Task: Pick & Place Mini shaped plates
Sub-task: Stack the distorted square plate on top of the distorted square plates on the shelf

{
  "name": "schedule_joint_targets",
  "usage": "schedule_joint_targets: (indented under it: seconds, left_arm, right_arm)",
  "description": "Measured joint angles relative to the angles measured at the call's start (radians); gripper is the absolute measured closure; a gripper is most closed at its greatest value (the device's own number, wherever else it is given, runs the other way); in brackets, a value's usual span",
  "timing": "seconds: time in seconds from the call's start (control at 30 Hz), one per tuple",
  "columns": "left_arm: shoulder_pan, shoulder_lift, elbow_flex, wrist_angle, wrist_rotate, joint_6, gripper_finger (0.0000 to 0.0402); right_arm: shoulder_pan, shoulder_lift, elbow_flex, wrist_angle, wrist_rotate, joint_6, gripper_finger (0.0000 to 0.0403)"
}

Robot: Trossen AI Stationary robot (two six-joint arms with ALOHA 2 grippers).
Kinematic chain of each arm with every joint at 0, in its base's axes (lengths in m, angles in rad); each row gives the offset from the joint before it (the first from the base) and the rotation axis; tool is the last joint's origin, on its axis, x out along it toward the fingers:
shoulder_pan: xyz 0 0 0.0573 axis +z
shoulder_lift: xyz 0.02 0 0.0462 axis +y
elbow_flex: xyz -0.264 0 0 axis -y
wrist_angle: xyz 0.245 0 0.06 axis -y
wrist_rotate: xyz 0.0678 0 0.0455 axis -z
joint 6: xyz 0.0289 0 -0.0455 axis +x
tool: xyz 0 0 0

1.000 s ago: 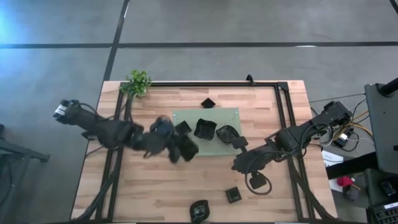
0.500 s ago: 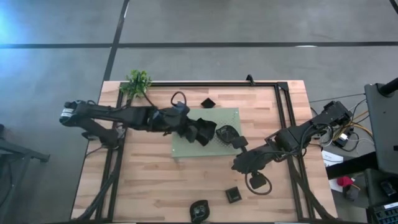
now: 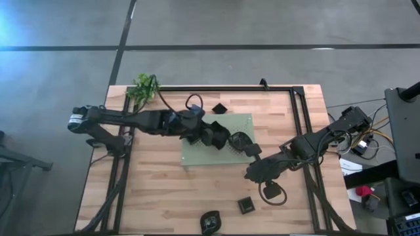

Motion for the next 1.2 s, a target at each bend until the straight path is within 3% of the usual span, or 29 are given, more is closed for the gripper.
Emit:
schedule_joint_targets:
  seconds: [0.7, 1.0, 1.2]
  left_arm:
    - [0.006, 0.000, 0.000, -0.035, -0.030, -0.014, 0.0343]
    - [0.014, 0.000, -0.001, -0.032, -0.039, -0.029, 0.0343]
    - [0.014, 0.000, -0.001, -0.032, -0.049, 0.001, 0.0365]
  right_arm:
    - [0.000, 0.000, 0.000, 0.001, 0.000, -0.007, 0.0394]
    - [0.000, 0.000, 0.000, 0.002, 0.001, -0.007, 0.0394]
    - [0.000, 0.000, 0.000, 0.002, 0.001, -0.006, 0.0394]
